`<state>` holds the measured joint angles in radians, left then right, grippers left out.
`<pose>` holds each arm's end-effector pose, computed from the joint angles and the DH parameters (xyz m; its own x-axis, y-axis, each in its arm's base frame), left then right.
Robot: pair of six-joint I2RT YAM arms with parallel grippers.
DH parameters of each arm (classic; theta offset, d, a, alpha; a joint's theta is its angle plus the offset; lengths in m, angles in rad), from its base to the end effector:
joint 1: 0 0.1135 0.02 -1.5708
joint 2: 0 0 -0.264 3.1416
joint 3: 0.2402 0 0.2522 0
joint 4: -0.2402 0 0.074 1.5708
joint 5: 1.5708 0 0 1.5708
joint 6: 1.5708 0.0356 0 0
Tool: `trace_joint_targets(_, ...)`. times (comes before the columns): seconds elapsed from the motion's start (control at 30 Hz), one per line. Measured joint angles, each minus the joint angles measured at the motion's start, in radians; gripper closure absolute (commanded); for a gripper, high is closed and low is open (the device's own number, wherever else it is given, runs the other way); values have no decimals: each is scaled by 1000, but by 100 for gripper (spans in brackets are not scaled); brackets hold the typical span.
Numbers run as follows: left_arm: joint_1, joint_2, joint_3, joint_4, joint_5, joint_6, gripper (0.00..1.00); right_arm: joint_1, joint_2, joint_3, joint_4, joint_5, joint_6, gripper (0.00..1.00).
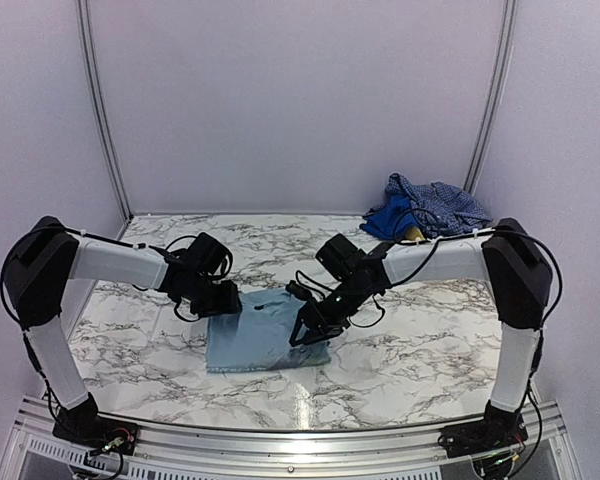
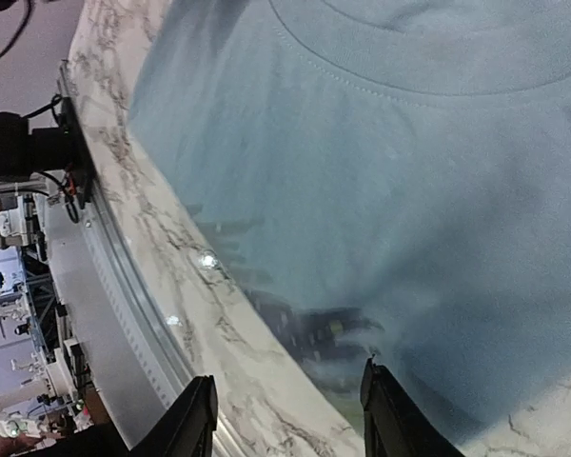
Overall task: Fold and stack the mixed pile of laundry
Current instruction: Adjust the square-folded T-shirt at the center of the board.
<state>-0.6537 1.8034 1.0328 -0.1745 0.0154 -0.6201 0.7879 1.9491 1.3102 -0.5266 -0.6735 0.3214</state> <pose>0.2875 -0.2209 0.1540 -0.8812 -0.0569 -0.4694 0.1268 0.9279 -0.3505 0.2594 0.2922 0.1673 -0.8448 -0.4990 -0.1930 -0.4855 0.5635 0.6684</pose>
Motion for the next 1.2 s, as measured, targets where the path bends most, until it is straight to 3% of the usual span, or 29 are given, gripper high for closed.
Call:
trace_joint_targets(0.13, 55, -39, 5, -47, -17, 43, 33, -45, -98, 2, -11, -3, 17, 51)
trace_joint_targets(0.33, 22, -186, -13, -65, 8, 63, 32, -198, -235, -98, 22, 27, 45, 51)
trace_joint_targets(0.47, 18, -243, -64, -61, 26, 55, 32, -147, -201, -218, 80, -3, 105, 54)
trace_joint_targets(0.73, 1, -225, -126, -57, 52, 37, 31, -61, -87, -224, 158, -56, 166, 51)
trace_joint_targets(0.9, -11, -186, -127, -46, 54, 25, 31, -61, -21, -198, 198, -77, 196, 96)
trace_joint_targets(0.93, -11, -181, -127, -45, 53, 24, 31, -62, -8, -190, 198, -74, 203, 100)
trace_joint_targets(1.07, -11, -163, -127, -41, 43, 21, 30, -77, -1, -183, 187, -39, 227, 100)
trace_joint_targets(1.2, -11, -158, -126, -40, 34, 19, 21, -122, -34, -192, 144, 6, 218, 100)
